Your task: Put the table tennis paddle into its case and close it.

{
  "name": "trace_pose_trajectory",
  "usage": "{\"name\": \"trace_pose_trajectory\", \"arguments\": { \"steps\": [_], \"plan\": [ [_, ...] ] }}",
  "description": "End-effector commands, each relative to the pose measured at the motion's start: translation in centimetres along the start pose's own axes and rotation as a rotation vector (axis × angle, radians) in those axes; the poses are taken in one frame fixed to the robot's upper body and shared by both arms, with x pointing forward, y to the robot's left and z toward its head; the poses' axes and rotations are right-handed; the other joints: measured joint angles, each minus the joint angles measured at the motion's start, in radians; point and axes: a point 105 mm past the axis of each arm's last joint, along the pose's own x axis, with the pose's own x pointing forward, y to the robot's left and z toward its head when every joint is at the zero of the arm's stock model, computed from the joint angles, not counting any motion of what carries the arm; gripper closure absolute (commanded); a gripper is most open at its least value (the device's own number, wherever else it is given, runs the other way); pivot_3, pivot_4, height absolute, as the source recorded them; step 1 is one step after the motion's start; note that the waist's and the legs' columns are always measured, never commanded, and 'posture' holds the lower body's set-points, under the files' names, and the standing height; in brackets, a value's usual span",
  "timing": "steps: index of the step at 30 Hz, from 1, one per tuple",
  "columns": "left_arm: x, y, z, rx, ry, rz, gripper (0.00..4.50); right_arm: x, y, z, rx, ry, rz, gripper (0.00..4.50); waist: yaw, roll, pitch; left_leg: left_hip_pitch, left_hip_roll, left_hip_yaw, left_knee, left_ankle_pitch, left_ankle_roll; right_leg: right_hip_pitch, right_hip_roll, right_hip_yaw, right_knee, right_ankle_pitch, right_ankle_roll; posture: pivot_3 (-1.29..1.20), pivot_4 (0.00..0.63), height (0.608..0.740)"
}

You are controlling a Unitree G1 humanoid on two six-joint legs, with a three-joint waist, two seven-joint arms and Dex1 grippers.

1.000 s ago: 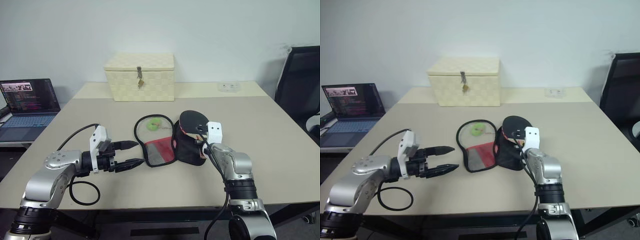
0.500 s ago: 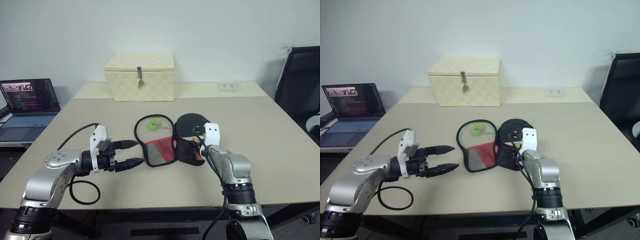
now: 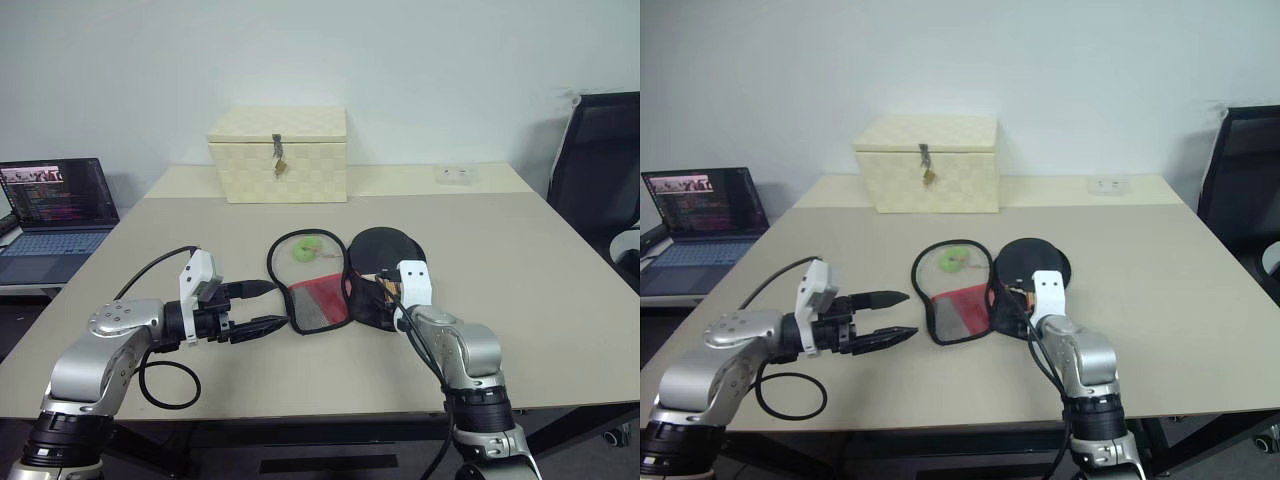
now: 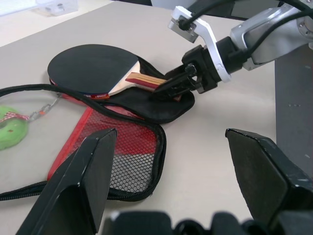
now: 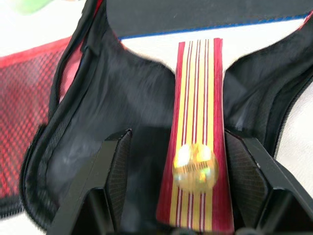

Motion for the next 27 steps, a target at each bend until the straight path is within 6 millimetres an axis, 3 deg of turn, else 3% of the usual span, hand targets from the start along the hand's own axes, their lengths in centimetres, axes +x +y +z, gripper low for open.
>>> {"name": "trace_pose_trajectory", "arguments": {
  "steps": [1, 5, 18, 22, 24, 27],
  "plan": [
    [-0.3, 0.1, 1.0, 0.038, -0.023, 0.006, 0.61, -0.5, 0.4, 0.2, -0.021, -0.027, 0.004, 1.87, 0.000, 0.000, 0.000, 0.000, 0.000, 0.000, 0.000, 0.000, 0.000, 0.000, 0.000, 0.000, 0.000, 0.000, 0.000, 0.00, 0.150, 0.740],
    [-0.3, 0.0, 0.9, 0.038, -0.022, 0.006, 0.61, -0.6, 0.2, 0.0, -0.030, -0.028, -0.013, 2.97, 0.000, -0.001, -0.001, 0.001, 0.000, 0.000, 0.000, 0.000, 0.000, 0.000, 0.000, 0.000, 0.000, 0.000, 0.000, 0.00, 0.150, 0.740],
    [-0.4, 0.2, 0.9, 0.039, -0.018, 0.006, 0.61, -1.9, -0.5, -0.1, -0.045, -0.032, -0.037, 3.00, 0.000, -0.001, -0.001, 0.001, 0.000, 0.000, 0.000, 0.000, 0.000, 0.000, 0.000, 0.000, 0.000, 0.000, 0.000, 0.00, 0.150, 0.740],
    [-0.3, 0.2, 0.8, 0.041, -0.016, 0.005, 0.61, -1.7, 0.1, -0.5, -0.031, -0.017, -0.004, 3.00, 0.000, -0.001, -0.001, 0.001, 0.000, 0.000, 0.000, 0.000, 0.000, 0.000, 0.000, 0.000, 0.000, 0.000, 0.000, 0.00, 0.150, 0.740],
    [-0.3, 0.2, 0.8, 0.041, -0.016, 0.004, 0.61, -1.8, 0.5, -0.3, -0.026, -0.028, 0.011, 2.27, 0.000, -0.001, -0.001, 0.001, 0.000, 0.000, 0.000, 0.000, 0.000, 0.000, 0.000, 0.000, 0.000, 0.000, 0.000, 0.00, 0.150, 0.740],
    [-0.4, 0.3, 0.8, 0.042, -0.015, 0.005, 0.61, -1.9, 1.1, 0.1, -0.044, -0.036, 0.038, 1.53, 0.000, -0.001, -0.001, 0.001, 0.000, 0.000, 0.000, 0.000, 0.000, 0.000, 0.000, 0.000, 0.000, 0.000, 0.000, 0.00, 0.150, 0.740]
  ]
}}
